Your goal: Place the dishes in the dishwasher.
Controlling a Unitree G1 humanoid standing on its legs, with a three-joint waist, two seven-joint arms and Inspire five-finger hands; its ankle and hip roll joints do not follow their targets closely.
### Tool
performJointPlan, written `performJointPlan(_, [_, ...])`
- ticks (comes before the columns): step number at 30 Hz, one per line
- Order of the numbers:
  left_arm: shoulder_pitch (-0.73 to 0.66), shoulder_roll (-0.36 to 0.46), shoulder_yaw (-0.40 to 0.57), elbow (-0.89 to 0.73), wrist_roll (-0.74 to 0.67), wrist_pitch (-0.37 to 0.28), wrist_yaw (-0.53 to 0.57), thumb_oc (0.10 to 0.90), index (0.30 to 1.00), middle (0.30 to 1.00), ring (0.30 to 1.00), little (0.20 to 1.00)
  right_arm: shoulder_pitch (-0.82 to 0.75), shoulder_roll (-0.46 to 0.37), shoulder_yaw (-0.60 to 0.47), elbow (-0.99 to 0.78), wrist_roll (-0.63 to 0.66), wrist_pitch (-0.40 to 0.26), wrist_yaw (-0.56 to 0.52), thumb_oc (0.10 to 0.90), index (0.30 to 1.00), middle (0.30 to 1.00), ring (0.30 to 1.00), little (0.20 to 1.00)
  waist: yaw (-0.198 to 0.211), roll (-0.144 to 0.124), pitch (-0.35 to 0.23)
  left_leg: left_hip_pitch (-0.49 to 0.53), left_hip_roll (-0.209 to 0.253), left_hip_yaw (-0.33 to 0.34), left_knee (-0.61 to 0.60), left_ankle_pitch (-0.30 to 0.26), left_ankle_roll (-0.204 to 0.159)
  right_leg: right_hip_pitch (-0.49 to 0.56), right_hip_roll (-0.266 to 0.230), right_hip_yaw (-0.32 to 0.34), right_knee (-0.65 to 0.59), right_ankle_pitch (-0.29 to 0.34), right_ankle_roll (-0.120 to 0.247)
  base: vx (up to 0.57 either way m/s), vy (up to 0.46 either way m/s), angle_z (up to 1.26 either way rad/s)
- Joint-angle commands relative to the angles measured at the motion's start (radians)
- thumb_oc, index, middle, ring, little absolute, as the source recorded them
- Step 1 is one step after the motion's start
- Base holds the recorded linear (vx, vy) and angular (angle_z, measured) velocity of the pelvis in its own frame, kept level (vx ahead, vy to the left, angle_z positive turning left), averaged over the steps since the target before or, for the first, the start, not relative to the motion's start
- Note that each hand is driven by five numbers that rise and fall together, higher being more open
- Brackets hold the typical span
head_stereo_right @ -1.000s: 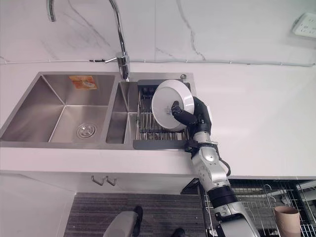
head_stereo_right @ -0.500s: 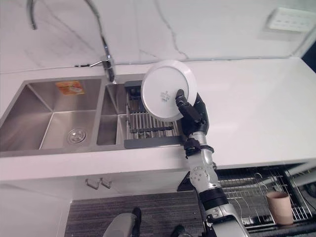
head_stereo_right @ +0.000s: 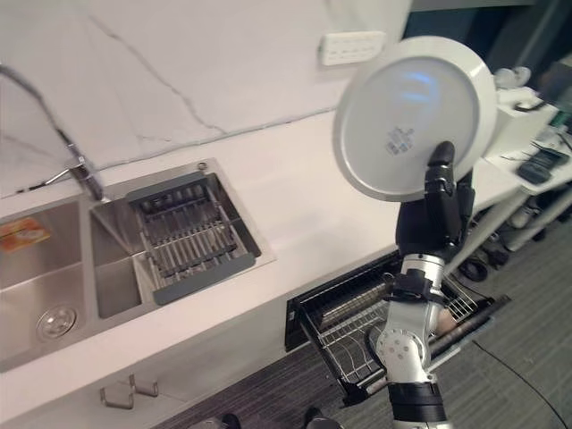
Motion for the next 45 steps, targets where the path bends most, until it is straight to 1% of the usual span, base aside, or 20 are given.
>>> performJointPlan(1, [0.001, -0.035, -0.009, 0.015, -0.012, -0.001, 0.014, 0.8, 0.9, 0.9, 0.9, 0.9, -0.072, -0.054, -0.089, -0.14, -0.035, -0.06, 0.026, 0.4, 0.3, 0.3, 0.3, 0.3, -0.016, -0.013, -0.011, 0.018, -0.022, -0.082, -0.025, -0.07, -0.015, 0.071, 0.022, 0.032, 0.04, -0.137, 0.036, 0.01, -0.038, -0.22])
performJointPlan(4, [-0.005, -0.039, -0.003, 0.016, -0.013, 0.004, 0.022, 0.8, 0.9, 0.9, 0.9, 0.9, -0.028, -0.059, -0.131, -0.138, -0.071, -0.074, -0.019, 0.4, 0.3, 0.3, 0.3, 0.3, -0.04, -0.014, -0.012, 0.027, -0.027, -0.084, -0.025, -0.076, -0.013, 0.066, 0.031, 0.057, 0.04, -0.132, 0.034, 0.02, -0.07, -0.28])
performJointPlan(5, [-0.007, -0.04, 0.001, 0.013, -0.012, 0.01, 0.023, 0.8, 0.9, 0.9, 0.9, 0.9, -0.012, -0.059, -0.148, -0.138, -0.08, -0.068, -0.031, 0.4, 0.3, 0.3, 0.3, 0.3, -0.047, -0.014, -0.011, 0.03, -0.028, -0.086, -0.025, -0.078, -0.012, 0.065, 0.033, 0.064, 0.04, -0.131, 0.033, 0.0, -0.068, -0.32])
performJointPlan(7, [-0.017, -0.041, 0.002, -0.002, -0.006, 0.032, 0.027, 0.8, 0.9, 0.9, 0.9, 0.9, 0.021, -0.057, -0.177, -0.127, -0.058, -0.05, -0.014, 0.4, 0.3, 0.3, 0.3, 0.3, -0.063, -0.013, -0.003, 0.035, -0.03, -0.087, -0.025, -0.081, -0.008, 0.062, 0.037, 0.076, 0.04, -0.128, 0.03, -0.03, -0.069, -0.19])
performJointPlan(9, [-0.026, -0.039, 0.001, -0.019, -0.012, 0.048, 0.035, 0.8, 0.9, 0.9, 0.9, 0.9, 0.042, -0.055, -0.186, -0.107, -0.071, -0.034, -0.007, 0.4, 0.3, 0.3, 0.3, 0.3, -0.074, -0.008, 0.009, 0.035, -0.029, -0.089, -0.025, -0.081, -0.008, 0.061, 0.039, 0.081, 0.04, -0.128, 0.026, -0.05, -0.057, -0.06])
performJointPlan(12, [-0.028, -0.033, 0.007, -0.032, -0.027, 0.063, 0.031, 0.8, 0.9, 0.9, 0.9, 0.9, 0.068, -0.056, -0.183, -0.074, -0.102, -0.024, -0.013, 0.4, 0.3, 0.3, 0.3, 0.3, -0.084, 0.0, 0.018, 0.035, -0.029, -0.086, -0.025, -0.083, -0.01, 0.061, 0.038, 0.082, 0.04, -0.131, 0.024, -0.03, -0.013, -0.08])
performJointPlan(13, [-0.026, -0.03, 0.015, -0.037, -0.034, 0.067, 0.027, 0.8, 0.9, 0.9, 0.9, 0.9, 0.09, -0.054, -0.175, -0.045, -0.109, -0.032, -0.017, 0.4, 0.3, 0.3, 0.3, 0.3, -0.089, 0.007, 0.022, 0.034, -0.031, -0.087, -0.025, -0.083, -0.011, 0.061, 0.035, 0.082, 0.04, -0.132, 0.023, -0.03, 0.011, -0.06])
performJointPlan(17, [-0.021, -0.029, 0.022, -0.053, -0.039, 0.072, 0.028, 0.8, 0.9, 0.9, 0.9, 0.9, 0.115, -0.051, -0.164, 0.005, -0.118, -0.039, -0.013, 0.4, 0.3, 0.3, 0.3, 0.3, -0.091, 0.013, 0.027, 0.032, -0.031, -0.087, -0.025, -0.081, -0.015, 0.061, 0.03, 0.072, 0.04, -0.134, 0.022, -0.02, 0.002, 0.03])
performJointPlan(19, [-0.019, -0.026, 0.028, -0.068, -0.047, 0.081, 0.025, 0.8, 0.9, 0.9, 0.9, 0.9, 0.129, -0.05, -0.148, 0.053, -0.146, -0.036, -0.012, 0.4, 0.3, 0.3, 0.3, 0.3, -0.089, 0.016, 0.03, 0.029, -0.032, -0.088, -0.025, -0.08, -0.019, 0.059, 0.026, 0.063, 0.04, -0.137, 0.021, -0.05, 0.006, 0.13])
performJointPlan(21, [-0.017, -0.028, 0.03, -0.086, -0.07, 0.095, 0.027, 0.8, 0.9, 0.9, 0.9, 0.9, 0.135, -0.057, -0.114, 0.121, -0.218, -0.037, -0.032, 0.4, 0.3, 0.3, 0.3, 0.3, -0.08, 0.018, 0.033, 0.023, -0.032, -0.093, -0.025, -0.075, -0.023, 0.062, 0.023, 0.05, 0.04, -0.142, 0.017, -0.03, -0.003, 0.12])
performJointPlan(26, [-0.023, -0.031, 0.034, -0.104, -0.083, 0.102, 0.036, 0.8, 0.9, 0.9, 0.9, 0.9, 0.127, -0.06, -0.069, 0.202, -0.247, -0.066, -0.05, 0.4, 0.3, 0.3, 0.3, 0.3, -0.065, 0.021, 0.043, 0.008, -0.03, -0.107, -0.025, -0.062, -0.027, 0.066, 0.024, 0.029, 0.04, -0.146, 0.008, -0.04, -0.011, 0.1])
performJointPlan(29, [-0.027, -0.032, 0.032, -0.118, -0.076, 0.107, 0.04, 0.8, 0.9, 0.9, 0.9, 0.9, 0.123, -0.059, -0.053, 0.246, -0.242, -0.07, -0.054, 0.4, 0.3, 0.3, 0.3, 0.3, -0.055, 0.023, 0.05, 0.002, -0.03, -0.115, -0.025, -0.057, -0.03, 0.069, 0.024, 0.015, 0.04, -0.148, 0.005, -0.03, -0.018, 0.21])
performJointPlan(31, [-0.029, -0.031, 0.032, -0.133, -0.083, 0.123, 0.04, 0.8, 0.9, 0.9, 0.9, 0.9, 0.121, -0.067, -0.041, 0.282, -0.27, -0.051, -0.064, 0.4, 0.3, 0.3, 0.3, 0.3, -0.048, 0.026, 0.057, -0.003, -0.031, -0.119, -0.025, -0.053, -0.034, 0.07, 0.021, 0.001, 0.04, -0.15, 0.002, -0.02, 0.0, 0.14])
performJointPlan(33, [-0.028, -0.031, 0.03, -0.133, -0.085, 0.124, 0.039, 0.8, 0.9, 0.9, 0.9, 0.9, 0.119, -0.07, -0.037, 0.301, -0.276, -0.046, -0.065, 0.4, 0.3, 0.3, 0.3, 0.3, -0.045, 0.028, 0.058, -0.004, -0.03, -0.12, -0.025, -0.052, -0.036, 0.072, 0.019, -0.003, 0.04, -0.151, 0.002, 0.0, 0.009, 0.18])
performJointPlan(34, [-0.028, -0.032, 0.028, -0.134, -0.083, 0.125, 0.036, 0.8, 0.9, 0.9, 0.9, 0.9, 0.111, -0.078, -0.031, 0.34, -0.293, -0.044, -0.087, 0.4, 0.3, 0.3, 0.3, 0.3, -0.039, 0.03, 0.058, -0.006, -0.03, -0.121, -0.025, -0.049, -0.039, 0.075, 0.017, -0.01, 0.04, -0.154, 0.001, 0.02, 0.011, 0.13])
performJointPlan(37, [-0.028, -0.03, 0.025, -0.133, -0.083, 0.123, 0.032, 0.8, 0.9, 0.9, 0.9, 0.9, 0.105, -0.084, -0.027, 0.378, -0.307, -0.049, -0.111, 0.4, 0.3, 0.3, 0.3, 0.3, -0.033, 0.032, 0.059, -0.008, -0.031, -0.123, -0.025, -0.046, -0.041, 0.079, 0.017, -0.016, 0.04, -0.155, -0.001, 0.02, 0.01, 0.06])
performJointPlan(40, [-0.033, -0.029, 0.021, -0.136, -0.095, 0.132, 0.034, 0.8, 0.9, 0.9, 0.9, 0.9, 0.09, -0.098, -0.026, 0.43, -0.376, -0.052, -0.178, 0.4, 0.3, 0.3, 0.3, 0.3, -0.024, 0.035, 0.063, -0.011, -0.029, -0.127, -0.025, -0.042, -0.043, 0.086, 0.017, -0.024, 0.04, -0.158, -0.003, 0.03, 0.008, 0.11])
performJointPlan(43, [-0.04, -0.03, 0.017, -0.131, -0.105, 0.136, 0.038, 0.8, 0.9, 0.9, 0.9, 0.9, 0.074, -0.112, -0.024, 0.467, -0.414, -0.056, -0.216, 0.4, 0.3, 0.3, 0.3, 0.3, -0.018, 0.036, 0.066, -0.012, -0.03, -0.13, -0.025, -0.04, -0.043, 0.09, 0.018, -0.029, 0.04, -0.16, -0.006, 0.01, 0.001, 0.02])
performJointPlan(44, [-0.041, -0.031, 0.015, -0.131, -0.109, 0.137, 0.04, 0.8, 0.9, 0.9, 0.9, 0.9, 0.072, -0.116, -0.024, 0.475, -0.438, -0.054, -0.232, 0.4, 0.3, 0.3, 0.3, 0.3, -0.016, 0.037, 0.066, -0.013, -0.03, -0.131, -0.025, -0.04, -0.044, 0.09, 0.019, -0.03, 0.04, -0.16, -0.007, 0.02, 0.006, 0.04])
performJointPlan(45, [-0.042, -0.03, 0.014, -0.128, -0.109, 0.137, 0.038, 0.8, 0.9, 0.9, 0.9, 0.9, 0.059, -0.127, -0.025, 0.497, -0.484, -0.049, -0.27, 0.4, 0.3, 0.3, 0.3, 0.3, -0.012, 0.038, 0.069, -0.014, -0.031, -0.135, -0.025, -0.04, -0.044, 0.092, 0.019, -0.029, 0.04, -0.163, -0.008, 0.02, 0.011, 0.04])
